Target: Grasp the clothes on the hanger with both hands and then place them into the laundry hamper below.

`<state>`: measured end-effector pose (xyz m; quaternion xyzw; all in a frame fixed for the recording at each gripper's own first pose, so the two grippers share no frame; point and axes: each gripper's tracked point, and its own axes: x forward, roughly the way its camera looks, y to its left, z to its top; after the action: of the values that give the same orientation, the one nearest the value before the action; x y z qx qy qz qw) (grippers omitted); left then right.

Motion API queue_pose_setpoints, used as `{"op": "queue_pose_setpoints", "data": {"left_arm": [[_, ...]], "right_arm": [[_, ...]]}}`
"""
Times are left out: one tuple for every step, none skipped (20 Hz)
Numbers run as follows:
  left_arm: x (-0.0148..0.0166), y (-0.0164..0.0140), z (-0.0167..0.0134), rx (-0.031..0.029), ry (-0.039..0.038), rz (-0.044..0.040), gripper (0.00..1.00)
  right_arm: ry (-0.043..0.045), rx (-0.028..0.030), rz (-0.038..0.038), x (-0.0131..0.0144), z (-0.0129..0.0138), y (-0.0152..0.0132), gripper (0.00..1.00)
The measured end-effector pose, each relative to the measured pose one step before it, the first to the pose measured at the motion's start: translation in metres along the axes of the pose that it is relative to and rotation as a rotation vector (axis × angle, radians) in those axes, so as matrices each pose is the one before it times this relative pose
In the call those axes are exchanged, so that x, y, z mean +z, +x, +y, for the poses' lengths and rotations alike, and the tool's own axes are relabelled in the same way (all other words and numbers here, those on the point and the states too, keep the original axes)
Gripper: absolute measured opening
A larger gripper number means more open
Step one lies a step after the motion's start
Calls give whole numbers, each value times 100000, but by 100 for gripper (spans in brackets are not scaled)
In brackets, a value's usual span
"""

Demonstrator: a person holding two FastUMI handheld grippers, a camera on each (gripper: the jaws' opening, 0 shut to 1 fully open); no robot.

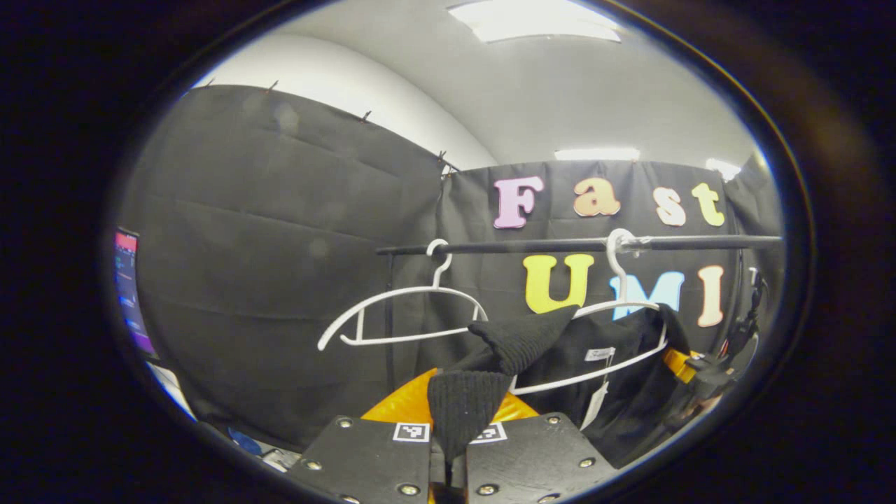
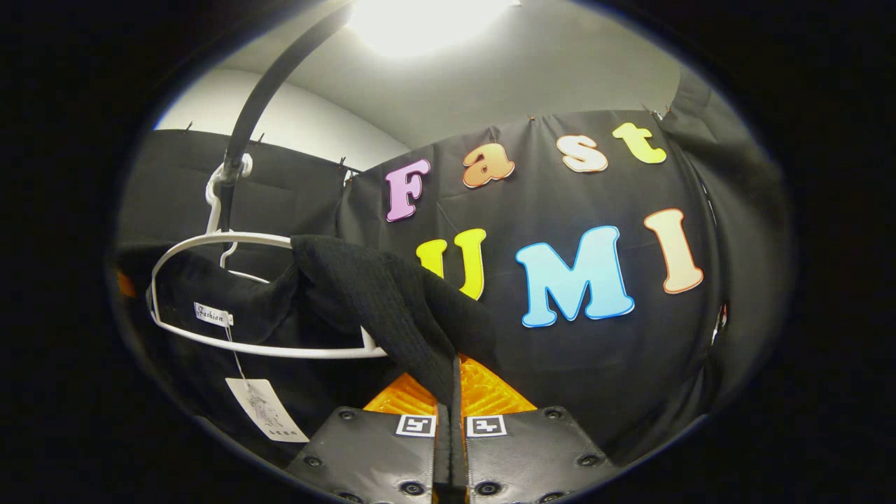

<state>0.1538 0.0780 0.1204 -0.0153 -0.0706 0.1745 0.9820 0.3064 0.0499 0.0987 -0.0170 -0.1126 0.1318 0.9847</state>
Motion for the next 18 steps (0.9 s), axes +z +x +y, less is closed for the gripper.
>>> {"op": "queue_pose_setpoints", "data": {"left_arm": [[178, 130, 223, -403, 118, 20, 4], [125, 234, 311, -578, -1214, 344, 4], [91, 179, 530, -630, -1278, 392, 4], [77, 103, 504, -371, -153, 346, 4], [170, -31, 621, 150, 1212, 141, 4], [390, -18, 455, 262, 1928, -319, 4], [483, 150, 96, 505, 2062, -433, 4], [522, 32, 153, 207, 1536, -474, 5], [368, 119, 50, -67, 726, -242, 5], [357, 124, 179, -394, -481, -28, 4], [38, 179, 387, -553, -1700, 430, 4], [49, 267, 370, -769, -2402, 532, 4], [-2, 225, 302, -674, -2429, 490, 4], [265, 211, 352, -765, -2582, 458, 4], [345, 431, 273, -675, -1702, 513, 3], [336, 469, 299, -961, -436, 143, 3], [177, 661, 295, -1241, 100, 59, 3], [269, 546, 218, -1698, 184, 411, 4]], "right_arm": [[-2193, -601, -877, 79, -336, 181, 0], [-1608, -779, -691, 41, -328, 195, 2], [-595, -472, -404, -64, -167, 220, 2], [573, 135, 190, -53, -117, 84, 0], [1456, 743, 312, -175, 65, 208, 5], [1331, 1246, 278, -67, 145, 30, 0], [1442, 2340, 491, -193, 317, -100, 0], [633, 2357, 665, -272, 337, -295, 2], [-117, 3102, 1560, -383, 346, -548, 2], [-558, 2578, 1390, -297, 116, -562, 1], [-943, 2030, 1088, -222, -110, -618, 0], [-1438, 1624, 583, -90, -50, -479, 2], [-1371, 974, 447, 89, -135, -124, 2], [-1283, 1443, 852, 33, 139, -380, 0], [-2049, 1734, 1153, -134, 432, -309, 0], [-2399, 1167, 869, -4, 250, -416, 2], [-1628, 940, 810, -12, 311, -748, 2], [-1135, 610, 852, -95, 277, -635, 0]]}}
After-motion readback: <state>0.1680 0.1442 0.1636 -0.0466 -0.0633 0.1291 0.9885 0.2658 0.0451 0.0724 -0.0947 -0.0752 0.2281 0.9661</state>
